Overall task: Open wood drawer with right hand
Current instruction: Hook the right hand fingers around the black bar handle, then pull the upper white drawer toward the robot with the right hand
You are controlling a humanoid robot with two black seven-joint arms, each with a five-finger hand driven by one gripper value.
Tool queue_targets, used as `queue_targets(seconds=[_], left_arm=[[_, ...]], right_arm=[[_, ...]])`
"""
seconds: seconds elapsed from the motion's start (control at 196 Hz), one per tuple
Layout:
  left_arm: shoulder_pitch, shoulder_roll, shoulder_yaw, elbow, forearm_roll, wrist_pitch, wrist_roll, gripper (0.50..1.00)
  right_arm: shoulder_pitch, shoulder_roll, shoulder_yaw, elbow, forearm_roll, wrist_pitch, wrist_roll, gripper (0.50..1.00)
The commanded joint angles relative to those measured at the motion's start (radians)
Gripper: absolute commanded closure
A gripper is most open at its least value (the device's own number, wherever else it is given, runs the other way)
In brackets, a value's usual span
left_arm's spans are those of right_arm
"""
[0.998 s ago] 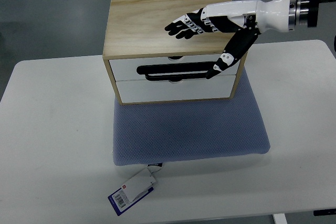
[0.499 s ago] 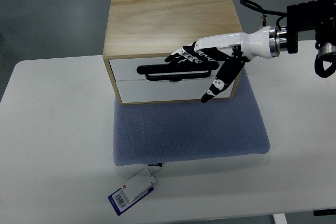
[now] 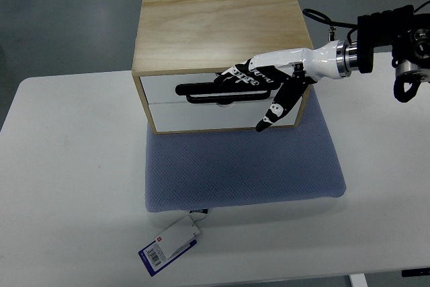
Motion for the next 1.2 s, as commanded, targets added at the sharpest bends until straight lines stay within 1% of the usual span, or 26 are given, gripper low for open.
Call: queue_targets(seconds=[0.0, 0.178, 0.367, 0.499, 1.197], left_arm=[[0.0, 0.0, 0.0, 0.0, 0.0, 0.0, 0.0, 0.5], [0.0, 0.0, 0.0, 0.0, 0.0, 0.0, 0.0, 0.5], [0.0, 0.0, 0.0, 0.001, 0.0, 0.0, 0.0, 0.5], [0.0, 0.0, 0.0, 0.0, 0.0, 0.0, 0.0, 0.5], [0.0, 0.0, 0.0, 0.0, 0.0, 0.0, 0.0, 0.5]], right_arm=[[-0.001, 0.002, 0.0, -0.015, -0.004, 0.0, 0.0, 0.546], [0.001, 0.002, -0.002, -0.038, -0.007, 0.0, 0.0, 0.546], [-0.005, 0.023, -0.012, -0.061, -0.02, 0.0, 0.0, 0.546], [-0.007, 0.037, -0.022, -0.061, -0.023, 0.0, 0.0, 0.546], [-0.019, 0.038, -0.043, -0.059, -0.066, 0.0, 0.0, 0.546]])
